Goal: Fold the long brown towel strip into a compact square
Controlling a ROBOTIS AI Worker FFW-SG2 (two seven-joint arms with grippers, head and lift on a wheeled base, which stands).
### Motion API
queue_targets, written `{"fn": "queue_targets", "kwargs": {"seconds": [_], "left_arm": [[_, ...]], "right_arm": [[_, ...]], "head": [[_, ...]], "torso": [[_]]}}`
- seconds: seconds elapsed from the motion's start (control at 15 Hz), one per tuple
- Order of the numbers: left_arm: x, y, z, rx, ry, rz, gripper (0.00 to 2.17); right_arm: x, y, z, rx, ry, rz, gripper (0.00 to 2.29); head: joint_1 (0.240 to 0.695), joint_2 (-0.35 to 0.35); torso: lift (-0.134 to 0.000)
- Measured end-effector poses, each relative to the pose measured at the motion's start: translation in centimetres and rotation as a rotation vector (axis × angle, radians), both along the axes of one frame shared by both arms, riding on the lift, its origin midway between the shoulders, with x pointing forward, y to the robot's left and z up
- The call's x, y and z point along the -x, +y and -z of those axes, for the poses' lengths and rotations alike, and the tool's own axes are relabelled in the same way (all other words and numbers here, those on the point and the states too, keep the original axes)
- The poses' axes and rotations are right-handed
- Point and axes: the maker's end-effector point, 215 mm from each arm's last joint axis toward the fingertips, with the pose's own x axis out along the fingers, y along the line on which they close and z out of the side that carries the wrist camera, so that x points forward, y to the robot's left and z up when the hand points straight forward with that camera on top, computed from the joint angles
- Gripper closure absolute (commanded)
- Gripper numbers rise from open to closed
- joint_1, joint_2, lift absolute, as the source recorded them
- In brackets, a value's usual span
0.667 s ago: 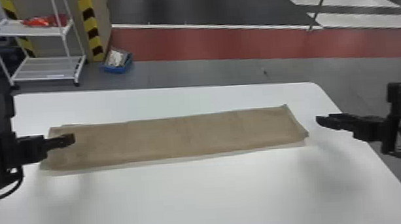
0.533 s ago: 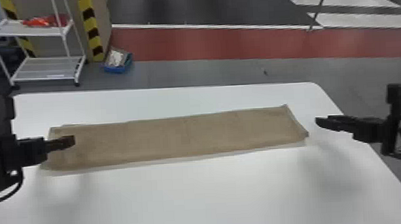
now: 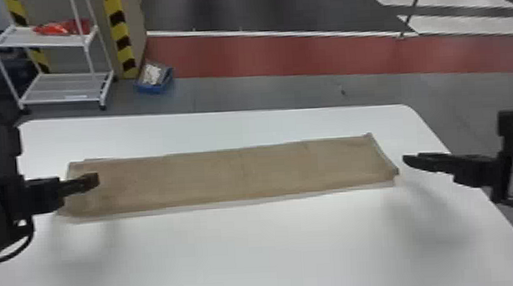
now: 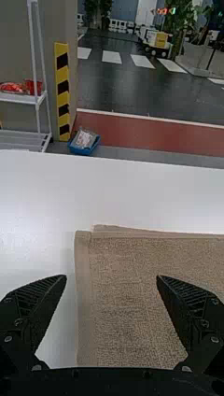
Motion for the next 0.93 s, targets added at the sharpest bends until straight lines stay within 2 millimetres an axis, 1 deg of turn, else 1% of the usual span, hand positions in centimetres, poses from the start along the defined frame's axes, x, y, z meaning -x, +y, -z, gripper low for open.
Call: {"fn": "queue_targets", "kwargs": {"seconds": [0.2,0.4,0.6,0.8,0.93], "left_arm": [[0.3,0.2,0.4,-0.001,0.006,-0.004,0.21],[1.1,0.5,0.9,0.001,0.012,-0.009,0.21],[1.4,1.0,0.6,-0.013,-0.003,-0.013,0.21],[1.7,1.7,0.4,-0.019,-0.01,-0.02,0.21],[1.5,2.3,0.0,-0.038,-0.023,-0.025,0.21]], "right_arm": [[0.2,0.3,-0.1,-0.011,-0.007,-0.012,0.47],[0.9,0.4,0.3,-0.017,-0.016,-0.015,0.46],[0.8,0.1,-0.1,-0.009,-0.035,-0.015,0.46],[1.0,0.3,0.2,-0.012,-0.031,-0.017,0.47],[1.1,0.6,0.2,-0.021,-0.027,-0.021,0.47]], "head": [[0.695,-0.118],[0.695,-0.115],[0.695,-0.114],[0.695,-0.106],[0.695,-0.1]], "torso": [[-0.124],[-0.124],[-0.124],[-0.124],[-0.124]]}}
